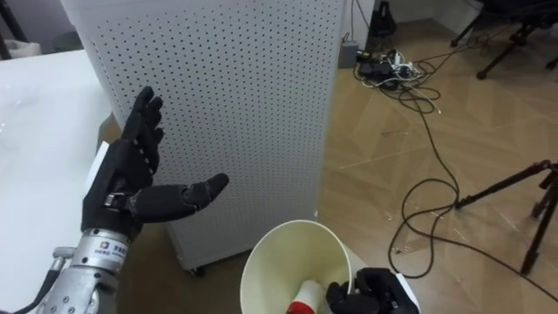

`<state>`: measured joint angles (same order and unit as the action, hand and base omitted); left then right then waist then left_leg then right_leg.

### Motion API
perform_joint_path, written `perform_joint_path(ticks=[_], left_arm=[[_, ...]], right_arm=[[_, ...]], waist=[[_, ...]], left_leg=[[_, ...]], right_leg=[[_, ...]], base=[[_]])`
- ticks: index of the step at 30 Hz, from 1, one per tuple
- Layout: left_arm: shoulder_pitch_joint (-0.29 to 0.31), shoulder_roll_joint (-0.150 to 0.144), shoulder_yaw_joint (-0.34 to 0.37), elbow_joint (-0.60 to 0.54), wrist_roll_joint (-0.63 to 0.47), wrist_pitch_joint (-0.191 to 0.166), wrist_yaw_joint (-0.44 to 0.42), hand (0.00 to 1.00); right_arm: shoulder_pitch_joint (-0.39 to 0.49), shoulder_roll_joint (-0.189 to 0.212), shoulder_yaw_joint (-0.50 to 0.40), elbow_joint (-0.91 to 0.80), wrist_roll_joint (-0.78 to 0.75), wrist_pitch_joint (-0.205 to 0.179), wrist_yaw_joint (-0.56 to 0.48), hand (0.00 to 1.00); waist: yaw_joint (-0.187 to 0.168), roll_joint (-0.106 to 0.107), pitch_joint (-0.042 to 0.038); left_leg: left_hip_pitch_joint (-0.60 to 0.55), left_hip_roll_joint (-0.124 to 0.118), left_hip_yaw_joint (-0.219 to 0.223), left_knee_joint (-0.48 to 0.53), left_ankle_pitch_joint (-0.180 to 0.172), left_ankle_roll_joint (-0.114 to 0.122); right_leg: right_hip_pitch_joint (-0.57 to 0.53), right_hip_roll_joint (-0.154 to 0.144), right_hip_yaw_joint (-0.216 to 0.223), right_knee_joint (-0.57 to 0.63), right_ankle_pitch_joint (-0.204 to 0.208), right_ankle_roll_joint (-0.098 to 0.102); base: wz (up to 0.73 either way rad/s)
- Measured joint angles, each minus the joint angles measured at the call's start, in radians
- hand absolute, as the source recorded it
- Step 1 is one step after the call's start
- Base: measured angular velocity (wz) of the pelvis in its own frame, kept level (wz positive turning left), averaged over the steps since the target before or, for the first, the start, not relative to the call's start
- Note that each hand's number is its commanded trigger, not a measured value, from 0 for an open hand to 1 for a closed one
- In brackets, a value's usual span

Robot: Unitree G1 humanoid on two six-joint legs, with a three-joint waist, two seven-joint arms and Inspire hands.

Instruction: Pick garbage

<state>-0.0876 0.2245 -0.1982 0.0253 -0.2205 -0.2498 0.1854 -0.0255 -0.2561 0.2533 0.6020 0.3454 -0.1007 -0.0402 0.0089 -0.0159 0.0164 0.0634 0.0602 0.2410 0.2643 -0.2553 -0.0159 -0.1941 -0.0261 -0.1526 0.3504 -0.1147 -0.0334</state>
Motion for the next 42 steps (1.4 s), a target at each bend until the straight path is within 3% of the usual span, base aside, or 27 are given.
perform_joint_path(ticks=[3,5,6,7,9,10,11,12,13,15,16,18,19,20,22,24,25,26,27,29,30,32,33,34,35,38,42], left_arm=[[0.006,-0.002,0.02,0.003,-0.005,0.0,0.001,0.0],[0.011,-0.004,0.022,0.003,-0.006,-0.002,-0.001,0.0],[0.012,-0.005,0.019,0.003,-0.005,-0.002,-0.001,0.0],[0.012,-0.006,0.013,0.003,-0.008,-0.004,-0.002,0.0],[0.019,-0.016,0.011,0.003,-0.014,-0.006,-0.002,0.0],[0.02,-0.016,0.011,0.003,-0.015,-0.006,-0.003,0.0],[0.024,-0.016,0.013,0.004,-0.015,-0.014,-0.003,0.0],[0.028,-0.016,0.015,0.004,-0.011,-0.021,-0.003,0.0],[0.041,-0.016,0.018,0.005,-0.009,-0.03,-0.003,0.0],[0.06,-0.014,0.02,0.006,-0.009,-0.034,-0.005,0.0],[0.069,-0.013,0.02,0.005,-0.008,-0.034,-0.006,0.0],[0.073,-0.013,0.019,0.005,-0.006,-0.034,-0.006,0.0],[0.073,-0.012,0.019,0.005,-0.005,-0.034,-0.008,0.0],[0.072,-0.01,0.02,0.005,-0.005,-0.034,-0.016,0.0],[0.067,-0.011,0.019,0.005,-0.005,-0.034,-0.023,0.0],[0.052,-0.013,0.019,0.005,-0.004,-0.035,-0.026,0.0],[0.04,-0.011,0.019,0.005,-0.002,-0.036,-0.028,0.0],[0.046,-0.007,0.012,-0.003,0.002,-0.045,-0.033,0.0],[0.065,-0.005,-0.002,-0.011,0.009,-0.059,-0.038,0.0],[0.088,-0.018,-0.037,-0.022,0.037,-0.092,-0.038,0.0],[0.094,-0.018,-0.044,-0.023,0.038,-0.102,-0.036,0.0],[0.099,-0.011,-0.045,-0.024,0.038,-0.101,-0.029,0.0],[0.099,-0.01,-0.043,-0.024,0.038,-0.097,-0.021,0.0],[0.1,-0.005,-0.037,-0.021,0.038,-0.087,-0.008,0.0],[0.103,-0.003,-0.04,-0.021,0.04,-0.079,0.005,0.0],[0.104,0.0,-0.035,-0.022,0.047,-0.08,0.038,0.0],[0.105,0.001,-0.007,-0.025,0.059,-0.08,0.052,0.0]], right_arm=[[-0.001,0.001,0.0,0.0,-0.004,0.0,0.001,1.0],[0.001,0.001,-0.001,0.0,-0.003,0.0,0.007,1.0],[0.002,0.0,-0.001,0.0,-0.003,0.0,0.007,1.0],[0.002,-0.005,-0.004,0.0,-0.002,0.0,0.005,1.0],[0.004,-0.017,-0.012,0.0,0.001,0.0,-0.002,1.0],[0.011,-0.023,-0.017,0.0,0.001,0.0,-0.003,1.0],[0.021,-0.023,-0.021,0.0,0.002,0.0,-0.003,1.0],[0.024,-0.023,-0.02,0.0,0.003,0.0,-0.002,1.0],[0.036,-0.023,-0.014,-0.001,0.003,0.001,0.001,1.0],[0.061,-0.015,-0.012,-0.003,0.003,0.007,0.008,1.0],[0.069,-0.01,-0.01,-0.003,0.003,0.009,0.01,1.0],[0.068,-0.013,-0.008,-0.01,0.001,0.01,0.012,1.0],[0.068,-0.019,-0.008,-0.021,0.001,0.01,0.012,1.0],[0.068,-0.02,-0.009,-0.025,0.002,0.01,0.011,1.0],[0.063,-0.02,-0.009,-0.026,0.002,0.01,0.007,1.0],[0.06,-0.015,-0.009,-0.027,-0.002,0.01,0.006,1.0],[0.059,-0.014,-0.009,-0.034,0.0,0.01,0.005,1.0],[0.059,-0.014,-0.01,-0.039,0.005,0.01,0.004,1.0],[0.06,-0.014,-0.01,-0.039,0.009,0.01,0.0,1.0],[0.038,-0.015,-0.007,-0.036,0.009,0.01,-0.003,1.0],[0.031,-0.016,-0.003,-0.036,0.008,0.008,-0.002,1.0],[0.029,-0.01,0.002,-0.037,-0.008,-0.008,0.0,1.0],[0.028,-0.005,0.002,-0.037,-0.016,-0.009,0.0,1.0],[0.022,0.002,0.002,-0.037,-0.023,-0.011,0.005,1.0],[0.023,0.004,0.002,-0.037,-0.023,-0.011,0.012,1.0],[0.022,0.004,0.001,-0.04,-0.023,-0.014,0.029,1.0],[0.022,0.004,0.001,-0.05,-0.048,-0.014,0.042,1.0]], waist=[[0.016,-0.009,0.0079],[0.01,0.001,0.0132],[0.008,0.003,0.0121],[0.002,0.001,0.0132],[0.006,-0.002,0.0149],[0.019,0.0,0.0137],[0.04,0.002,0.0098],[0.053,0.005,0.0075],[0.071,0.022,-0.0035],[0.076,0.027,-0.0151],[0.077,0.01,-0.0186],[0.078,-0.008,-0.0115],[0.078,-0.011,-0.0101],[0.074,-0.02,-0.0061],[0.071,-0.033,-0.0056],[0.075,-0.034,-0.0048],[0.074,-0.034,-0.0049],[0.072,-0.034,-0.0044],[0.075,-0.032,-0.0032],[0.113,-0.022,0.0035],[0.114,-0.016,0.0071],[0.106,-0.003,0.0154],[0.101,-0.004,0.0149],[0.086,0.004,0.0147],[0.074,0.02,0.011],[0.077,0.016,0.0109],[0.081,0.007,0.0101]], left_leg=[[-0.054,0.021,-0.005,0.185,0.0,0.0],[-0.16,0.047,-0.068,0.397,0.0,-0.001],[-0.184,0.044,-0.082,0.402,-0.007,0.004],[-0.25,0.02,-0.084,0.386,-0.02,0.021],[-0.343,-0.034,-0.081,0.314,-0.004,0.02],[-0.387,-0.065,-0.081,0.208,0.045,0.018],[-0.406,-0.078,-0.083,0.081,0.109,0.015],[-0.411,-0.074,-0.085,0.022,0.134,0.014],[-0.416,-0.068,-0.115,-0.075,0.17,0.012],[-0.41,-0.057,-0.121,-0.069,0.262,0.034],[-0.406,-0.06,-0.098,-0.028,0.293,0.046],[-0.405,-0.076,-0.083,0.037,0.298,0.058],[-0.412,-0.082,-0.07,0.084,0.285,0.103],[-0.41,-0.098,-0.058,0.125,0.242,0.122],[-0.406,-0.125,-0.046,0.169,0.177,0.133],[-0.4,-0.132,-0.027,0.215,0.121,0.151],[-0.393,-0.137,-0.023,0.237,0.091,0.157],[-0.374,-0.141,-0.025,0.242,0.072,0.165],[-0.361,-0.14,-0.028,0.241,0.063,0.167],[-0.337,-0.119,-0.041,0.24,0.039,0.163],[-0.33,-0.113,-0.048,0.238,0.038,0.162],[-0.312,-0.108,-0.093,0.237,0.034,0.155],[-0.308,-0.109,-0.094,0.237,0.033,0.153],[-0.302,-0.11,-0.105,0.237,0.03,0.148],[-0.29,-0.107,-0.124,0.213,0.037,0.133],[-0.271,-0.101,-0.127,0.14,0.078,0.119],[-0.257,-0.089,-0.125,0.094,0.102,0.112]], right_leg=[[0.028,-0.009,-0.035,0.009,-0.029,-0.022],[0.05,0.007,-0.006,0.017,-0.067,-0.045],[0.052,0.017,0.013,0.017,-0.074,-0.044],[0.053,0.025,0.047,0.016,-0.086,-0.042],[0.062,0.025,0.095,0.011,-0.093,-0.044],[0.071,0.027,0.118,0.012,-0.099,-0.046],[0.076,0.033,0.136,0.025,-0.111,-0.055],[0.078,0.04,0.146,0.036,-0.123,-0.056],[0.088,0.055,0.15,0.066,-0.156,-0.059],[0.103,0.058,0.161,0.134,-0.233,-0.048],[0.117,0.043,0.162,0.161,-0.269,-0.025],[0.143,0.006,0.135,0.171,-0.304,-0.002],[0.157,-0.018,0.111,0.171,-0.321,0.014],[0.183,-0.044,0.092,0.169,-0.337,0.029],[0.191,-0.082,0.078,0.214,-0.359,0.055],[0.145,-0.126,0.041,0.359,-0.344,0.085],[0.104,-0.154,0.022,0.463,-0.306,0.106],[0.08,-0.17,0.011,0.544,-0.248,0.112],[0.067,-0.173,0.013,0.577,-0.219,0.111],[-0.005,-0.161,0.009,0.618,-0.245,0.091],[-0.022,-0.155,0.001,0.598,-0.254,0.091],[-0.034,-0.145,-0.034,0.387,-0.247,0.091],[-0.029,-0.145,-0.042,0.31,-0.227,0.09],[-0.017,-0.141,-0.051,0.217,-0.138,0.078],[0.006,-0.126,-0.062,0.161,-0.123,0.078],[0.027,-0.102,-0.07,0.075,-0.091,0.081],[0.049,-0.079,-0.071,0.005,-0.051,0.073]], base=[[-0.18],[0.17],[0.34],[0.34],[0.2],[-0.2],[-0.36],[-0.63],[-0.55],[-0.38],[-0.22],[-0.2],[-0.11],[-0.08],[-0.09],[-0.12],[0.0],[0.06],[0.06],[0.0],[0.24],[0.54],[0.51],[0.4],[0.29],[0.03],[-0.07]])
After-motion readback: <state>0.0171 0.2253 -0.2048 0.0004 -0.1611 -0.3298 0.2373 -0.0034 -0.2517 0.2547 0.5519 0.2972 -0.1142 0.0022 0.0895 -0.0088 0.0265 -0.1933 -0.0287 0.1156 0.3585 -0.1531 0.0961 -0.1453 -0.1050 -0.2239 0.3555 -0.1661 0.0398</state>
